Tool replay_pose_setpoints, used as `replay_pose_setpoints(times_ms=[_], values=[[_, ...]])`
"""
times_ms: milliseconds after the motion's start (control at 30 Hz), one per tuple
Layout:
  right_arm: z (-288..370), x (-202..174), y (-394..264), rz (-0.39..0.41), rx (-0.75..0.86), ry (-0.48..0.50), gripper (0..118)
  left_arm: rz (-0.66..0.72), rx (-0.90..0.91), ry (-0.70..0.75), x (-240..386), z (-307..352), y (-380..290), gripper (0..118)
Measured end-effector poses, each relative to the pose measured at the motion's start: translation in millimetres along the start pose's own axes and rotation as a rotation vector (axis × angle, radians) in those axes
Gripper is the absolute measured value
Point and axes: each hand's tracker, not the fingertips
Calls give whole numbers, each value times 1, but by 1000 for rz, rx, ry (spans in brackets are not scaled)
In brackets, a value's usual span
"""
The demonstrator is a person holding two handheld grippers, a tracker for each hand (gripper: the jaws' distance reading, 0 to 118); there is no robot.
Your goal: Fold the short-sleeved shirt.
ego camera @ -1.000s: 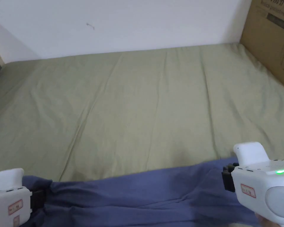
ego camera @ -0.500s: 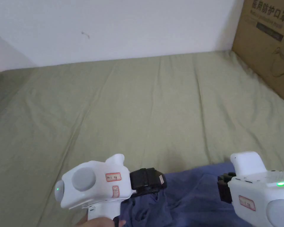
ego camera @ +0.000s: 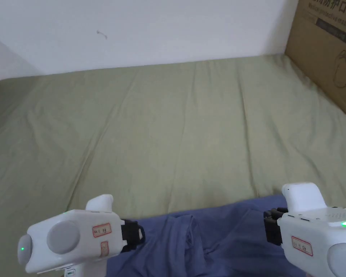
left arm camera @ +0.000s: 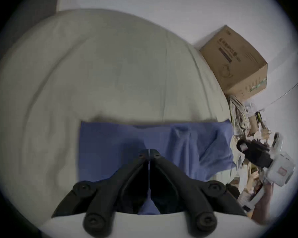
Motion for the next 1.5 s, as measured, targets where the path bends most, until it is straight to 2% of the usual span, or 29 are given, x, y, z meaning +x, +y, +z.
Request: replay_pose_setpoints(times_ms=[133,233,433,600,767,800,833,867,933,1033,1100,1200,1367,1467,1500], values=[[-1,2,-3,1,-11,-7,1,16,-79,-154,19,-25,-13,1],[-1,6,-5,-6,-19,-12,1,-8,-65,-163,33,-36,-16,1],[0,7,-6,-8,-23,-13,1,59,-92,-178,35,-58,-15,1],[3,5,-3,-2,-13,-7,1,160,-81,-289,7,-30,-9,1],[3,9,1,-9,-2,2,1,231,-2,-373,-64,23,-2,2],[3,8,2,-9,-1,2,1,254,10,-391,-83,32,-1,8],[3,8,2,-7,0,2,1,265,15,-401,-97,39,-2,28],[3,8,2,-5,-1,2,1,270,14,-410,-112,42,-2,55],[4,7,2,-4,-4,3,1,307,13,-441,-138,42,-5,117],[2,6,2,2,-8,1,1,430,30,-529,-161,30,-9,118],[1,5,1,5,-14,1,1,460,18,-592,-162,16,-9,118],[-6,5,-3,3,-28,4,1,456,30,-689,-150,-4,-2,118],[-7,7,-2,-15,-39,2,1,386,-121,-833,-112,-47,-3,118],[-7,8,-3,-28,-39,2,1,304,-80,-778,-98,-47,-7,118],[-8,9,-3,-32,-40,2,1,299,-71,-769,-104,-48,-8,114]])
